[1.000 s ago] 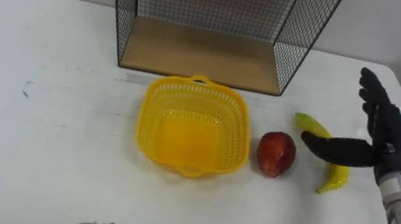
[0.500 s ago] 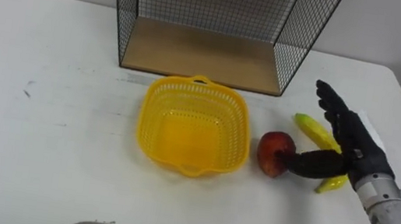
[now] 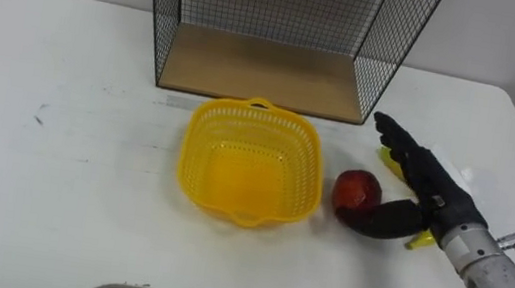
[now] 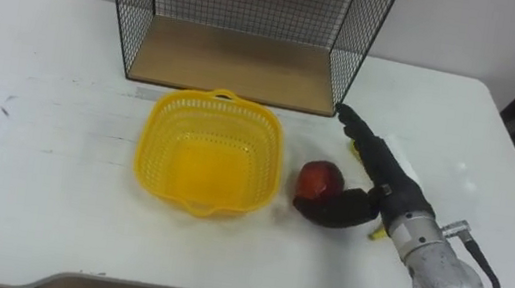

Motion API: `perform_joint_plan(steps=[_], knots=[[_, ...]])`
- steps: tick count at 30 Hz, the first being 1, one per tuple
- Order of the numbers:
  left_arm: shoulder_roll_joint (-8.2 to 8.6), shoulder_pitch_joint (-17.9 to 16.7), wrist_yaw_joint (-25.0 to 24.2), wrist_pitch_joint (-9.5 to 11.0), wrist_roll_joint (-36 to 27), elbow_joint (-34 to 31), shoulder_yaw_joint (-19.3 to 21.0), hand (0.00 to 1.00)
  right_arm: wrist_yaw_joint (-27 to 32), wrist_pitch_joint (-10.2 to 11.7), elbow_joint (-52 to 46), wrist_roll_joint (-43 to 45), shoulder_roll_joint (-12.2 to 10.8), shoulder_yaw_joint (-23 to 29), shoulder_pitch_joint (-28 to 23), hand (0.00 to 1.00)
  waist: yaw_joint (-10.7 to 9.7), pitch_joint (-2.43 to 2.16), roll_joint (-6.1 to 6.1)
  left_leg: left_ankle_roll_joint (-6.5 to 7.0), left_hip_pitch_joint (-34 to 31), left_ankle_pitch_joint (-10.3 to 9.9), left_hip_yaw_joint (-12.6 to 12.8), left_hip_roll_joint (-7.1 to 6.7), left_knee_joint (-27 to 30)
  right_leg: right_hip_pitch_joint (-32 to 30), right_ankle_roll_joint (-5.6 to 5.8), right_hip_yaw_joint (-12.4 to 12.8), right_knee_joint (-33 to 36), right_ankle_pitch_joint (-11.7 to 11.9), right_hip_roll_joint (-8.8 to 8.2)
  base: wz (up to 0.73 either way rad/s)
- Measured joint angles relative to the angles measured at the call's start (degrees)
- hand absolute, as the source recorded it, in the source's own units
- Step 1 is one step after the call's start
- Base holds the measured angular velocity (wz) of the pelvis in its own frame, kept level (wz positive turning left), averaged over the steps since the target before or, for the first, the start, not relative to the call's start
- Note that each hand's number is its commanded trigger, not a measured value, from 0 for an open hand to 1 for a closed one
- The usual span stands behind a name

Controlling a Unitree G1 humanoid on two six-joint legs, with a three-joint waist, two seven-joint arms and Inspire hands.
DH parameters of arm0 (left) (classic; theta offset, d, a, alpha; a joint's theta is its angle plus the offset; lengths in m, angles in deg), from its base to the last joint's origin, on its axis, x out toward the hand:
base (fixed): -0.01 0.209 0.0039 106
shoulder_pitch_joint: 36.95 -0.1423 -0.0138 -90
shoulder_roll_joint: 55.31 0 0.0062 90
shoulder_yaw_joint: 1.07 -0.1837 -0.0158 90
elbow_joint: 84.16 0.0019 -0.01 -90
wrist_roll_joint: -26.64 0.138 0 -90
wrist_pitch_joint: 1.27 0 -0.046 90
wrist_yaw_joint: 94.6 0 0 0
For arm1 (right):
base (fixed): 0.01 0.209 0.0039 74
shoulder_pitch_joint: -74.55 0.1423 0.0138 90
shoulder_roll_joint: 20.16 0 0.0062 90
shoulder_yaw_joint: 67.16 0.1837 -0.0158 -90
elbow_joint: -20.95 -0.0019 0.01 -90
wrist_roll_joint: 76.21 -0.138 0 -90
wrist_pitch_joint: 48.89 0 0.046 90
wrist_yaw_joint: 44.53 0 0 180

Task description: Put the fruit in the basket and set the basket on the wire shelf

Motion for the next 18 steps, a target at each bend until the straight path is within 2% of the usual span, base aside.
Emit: perform_joint_plan(steps=[18], knots=[[-0.57, -0.3, 0.0, 0.1, -0.2, -0.4, -0.3, 0.00, -2.8, -0.5, -0.3, 2.2, 0.0, -2.7, -1.5, 0.00, 0.6, 0.13, 0.48, 0.00, 0.0, 0.0, 0.0, -0.01, -0.1, 0.0, 0.00, 0.0, -0.1, 0.0, 0.03, 0.00]])
